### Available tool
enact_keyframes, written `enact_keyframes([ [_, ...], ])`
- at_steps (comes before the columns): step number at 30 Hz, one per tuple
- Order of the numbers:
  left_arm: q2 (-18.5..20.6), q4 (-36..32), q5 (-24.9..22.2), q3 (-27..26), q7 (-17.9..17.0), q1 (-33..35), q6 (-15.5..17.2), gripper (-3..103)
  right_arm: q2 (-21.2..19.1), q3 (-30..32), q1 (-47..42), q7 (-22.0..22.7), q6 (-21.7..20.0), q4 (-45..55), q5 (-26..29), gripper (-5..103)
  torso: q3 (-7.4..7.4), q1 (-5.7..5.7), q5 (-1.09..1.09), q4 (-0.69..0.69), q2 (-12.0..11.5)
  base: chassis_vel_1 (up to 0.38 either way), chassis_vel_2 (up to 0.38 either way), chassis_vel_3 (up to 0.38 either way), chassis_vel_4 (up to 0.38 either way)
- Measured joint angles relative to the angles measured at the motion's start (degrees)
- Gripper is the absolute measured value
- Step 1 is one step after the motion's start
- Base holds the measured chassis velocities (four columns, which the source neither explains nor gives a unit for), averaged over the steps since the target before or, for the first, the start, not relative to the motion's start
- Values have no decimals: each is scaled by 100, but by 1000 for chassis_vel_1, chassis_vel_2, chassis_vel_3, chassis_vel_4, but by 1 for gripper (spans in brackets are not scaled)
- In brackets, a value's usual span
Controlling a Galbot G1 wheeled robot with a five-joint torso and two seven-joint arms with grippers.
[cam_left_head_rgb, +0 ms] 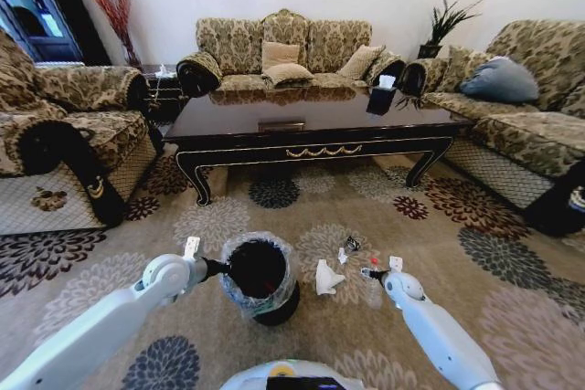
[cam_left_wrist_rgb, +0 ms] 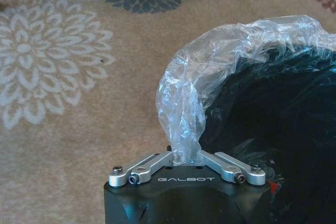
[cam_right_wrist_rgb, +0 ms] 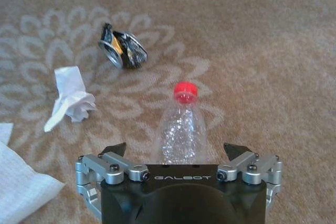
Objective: Move to the front of the table and pick up the trash from the floor, then place it into the trash bin.
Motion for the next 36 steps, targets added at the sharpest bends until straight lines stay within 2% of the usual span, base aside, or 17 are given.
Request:
enact_keyframes([
  [2,72,57,183,104,143,-78,0,0,54,-28,46,-7,-2,-121,-8,100,0,0,0,0,0,0,0,0,0],
  [6,133,89,250,196,241,-162,1,0,127,-60,115,-19,-2,-285,-58,100,0,0,1,1,0,0,0,0,0],
  [9,254,55,250,376,375,-395,0,0,272,-112,279,-90,-3,-669,-100,86,0,0,2,0,0,0,0,0,0],
  [11,273,49,244,397,393,-427,1,0,289,-112,293,-91,-2,-697,-102,86,0,0,1,0,0,0,0,0,0],
  [14,362,33,237,452,438,-470,0,0,304,-114,302,-91,2,-700,-101,71,0,0,0,0,0,0,0,0,0],
  [15,362,33,237,452,438,-470,0,0,304,-114,302,-91,2,-700,-101,71,0,0,0,0,0,0,0,0,0],
  [16,370,42,259,453,438,-454,0,0,306,-108,298,-89,9,-683,-99,65,-1,0,1,0,0,0,0,0,0],
  [19,354,77,317,429,436,-383,0,0,303,-82,275,-76,18,-629,-82,60,0,0,0,0,0,0,0,0,0],
  [20,323,88,352,387,431,-342,0,0,301,-73,264,-74,20,-613,-80,49,-1,0,0,0,0,0,0,0,0],
  [21,295,97,374,354,424,-313,0,0,301,-65,255,-73,21,-606,-80,49,0,0,0,0,0,0,0,0,0],
  [22,211,121,398,257,373,-237,0,0,304,-36,235,-69,23,-590,-72,39,0,0,0,0,0,0,0,0,0],
  [25,159,131,399,180,336,-164,0,0,301,-8,204,-59,24,-561,-58,39,-1,0,0,0,0,0,0,0,0],
  [26,154,131,399,164,331,-143,-1,0,297,-2,195,-54,24,-548,-53,33,0,0,0,-1,0,0,0,0,0],
  [27,158,121,407,137,321,-99,-1,0,285,7,180,-41,25,-516,-34,33,0,0,0,-1,0,0,0,0,0],
  [28,179,92,418,112,317,-44,0,0,267,22,156,-8,24,-453,9,27,0,0,1,-1,0,0,0,0,0],
  [36,204,3,461,69,318,59,0,0,113,326,-160,97,60,270,93,25,0,0,1,0,0,0,0,0,0],
])
